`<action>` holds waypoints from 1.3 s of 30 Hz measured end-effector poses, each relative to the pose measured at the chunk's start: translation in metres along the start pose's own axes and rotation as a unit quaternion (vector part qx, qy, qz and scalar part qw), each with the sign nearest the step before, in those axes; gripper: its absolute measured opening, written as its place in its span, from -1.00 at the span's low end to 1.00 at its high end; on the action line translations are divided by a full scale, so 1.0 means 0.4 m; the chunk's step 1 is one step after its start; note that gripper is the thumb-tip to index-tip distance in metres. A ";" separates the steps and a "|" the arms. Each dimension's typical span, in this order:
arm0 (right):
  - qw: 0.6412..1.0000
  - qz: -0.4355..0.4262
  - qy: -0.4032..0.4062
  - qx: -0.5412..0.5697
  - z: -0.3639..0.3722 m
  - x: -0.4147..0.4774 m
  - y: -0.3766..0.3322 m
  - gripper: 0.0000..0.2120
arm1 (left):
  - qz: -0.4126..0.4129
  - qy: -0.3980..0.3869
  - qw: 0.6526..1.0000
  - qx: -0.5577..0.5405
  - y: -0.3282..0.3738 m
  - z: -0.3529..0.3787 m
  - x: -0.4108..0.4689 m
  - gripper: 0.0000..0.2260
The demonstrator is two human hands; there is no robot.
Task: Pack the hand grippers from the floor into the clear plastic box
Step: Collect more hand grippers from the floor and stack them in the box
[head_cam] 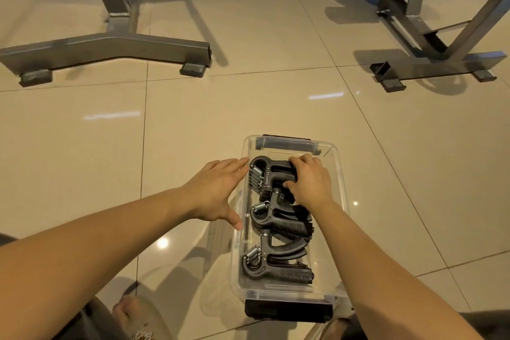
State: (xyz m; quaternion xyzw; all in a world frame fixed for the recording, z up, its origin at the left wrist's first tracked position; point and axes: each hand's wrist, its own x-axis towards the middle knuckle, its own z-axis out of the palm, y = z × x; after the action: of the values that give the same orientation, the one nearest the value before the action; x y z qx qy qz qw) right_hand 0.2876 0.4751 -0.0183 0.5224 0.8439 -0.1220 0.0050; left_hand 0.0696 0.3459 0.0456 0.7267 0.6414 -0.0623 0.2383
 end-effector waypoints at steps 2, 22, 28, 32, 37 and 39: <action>1.000 0.020 0.009 -0.012 0.003 -0.008 -0.008 -0.44 | -0.007 -0.001 1.000 0.011 0.004 -0.002 -0.002 0.25; 0.977 0.052 0.121 0.168 -0.275 -0.221 -0.055 -0.66 | -0.093 0.065 0.993 -0.005 0.109 -0.076 -0.158 -0.19; 0.956 -0.031 0.125 0.265 -0.451 -0.358 -0.207 -0.71 | -0.094 0.134 0.986 -0.016 0.148 -0.116 -0.294 -0.40; 0.949 -0.082 0.124 0.277 -0.543 -0.439 -0.344 -0.74 | -0.099 0.186 0.976 -0.047 0.162 -0.135 -0.424 -0.48; 0.955 -0.099 0.069 0.269 -0.563 -0.509 -0.533 -0.76 | -0.134 0.209 0.959 -0.135 0.136 -0.178 -0.607 -0.51; 0.956 -0.104 0.046 0.269 -0.545 -0.532 -0.614 -0.77 | -0.153 0.209 0.954 -0.150 0.101 -0.188 -0.687 -0.51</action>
State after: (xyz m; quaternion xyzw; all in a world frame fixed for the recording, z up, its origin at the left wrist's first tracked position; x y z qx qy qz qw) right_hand 0.1934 0.2296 0.2716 0.4190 0.8287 -0.3205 -0.1870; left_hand 0.0458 0.1276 0.2314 0.5723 0.7824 0.1521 0.1928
